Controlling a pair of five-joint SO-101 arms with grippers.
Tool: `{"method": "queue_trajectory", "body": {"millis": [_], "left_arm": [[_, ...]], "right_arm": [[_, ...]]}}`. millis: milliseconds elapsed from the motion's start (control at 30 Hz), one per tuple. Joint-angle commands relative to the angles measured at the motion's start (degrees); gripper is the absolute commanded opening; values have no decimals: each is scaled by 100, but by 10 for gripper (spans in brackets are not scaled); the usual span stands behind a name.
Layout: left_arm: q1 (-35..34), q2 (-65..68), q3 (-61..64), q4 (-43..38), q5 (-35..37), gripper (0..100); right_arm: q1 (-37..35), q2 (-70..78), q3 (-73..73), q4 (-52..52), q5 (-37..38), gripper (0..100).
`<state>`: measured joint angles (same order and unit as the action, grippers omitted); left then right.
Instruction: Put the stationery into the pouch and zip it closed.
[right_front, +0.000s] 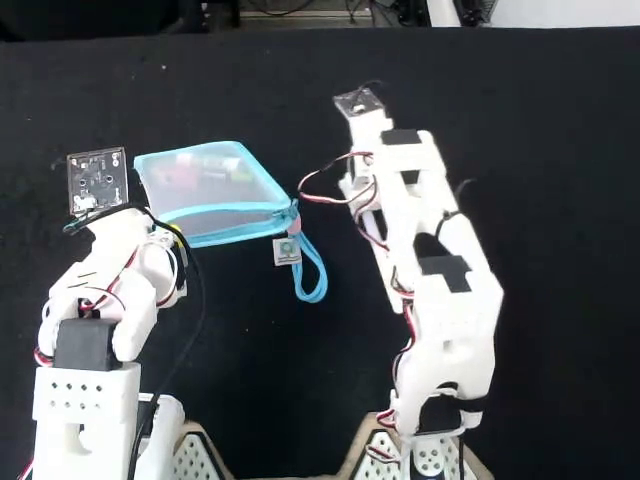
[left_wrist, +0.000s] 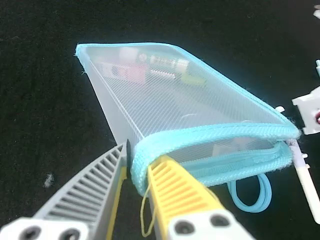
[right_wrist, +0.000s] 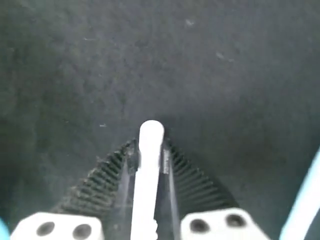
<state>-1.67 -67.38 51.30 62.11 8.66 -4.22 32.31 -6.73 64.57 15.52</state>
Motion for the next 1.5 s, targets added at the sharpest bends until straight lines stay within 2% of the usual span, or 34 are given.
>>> {"method": "queue_trajectory", "body": {"millis": [0,167,400,533,667,833,1033,1167,1333,1467], "left_arm": [[-22,-88,-84,9,26,30],[-22,-88,-84,9,26,30],[-13,-88,-84,9,26,30],[-4,-88,-84,9,26,30],[-31,-88,-84,9,26,30],[-31,-88,-84,9,26,30],[-31,-88,-84,9,26,30],[-31,-88,-84,9,26,30],[-31,-88,-84,9,26,30],[-31,-88,-84,9,26,30]], "right_arm": [[378,-576,-303,431,9,9],[501,-1938,101,1029,26,11],[484,-4356,1077,1099,-18,11],[264,-5877,1560,1099,-607,11],[-211,-7292,1895,1090,-870,11],[-1257,-8725,2229,870,-1046,11],[-2382,-10114,3160,-308,-1336,15],[-3147,-10835,4356,-1626,-1327,14],[-3631,-11618,6000,-3420,-1327,12],[-3807,-12066,7081,-4325,-1327,12]]}}
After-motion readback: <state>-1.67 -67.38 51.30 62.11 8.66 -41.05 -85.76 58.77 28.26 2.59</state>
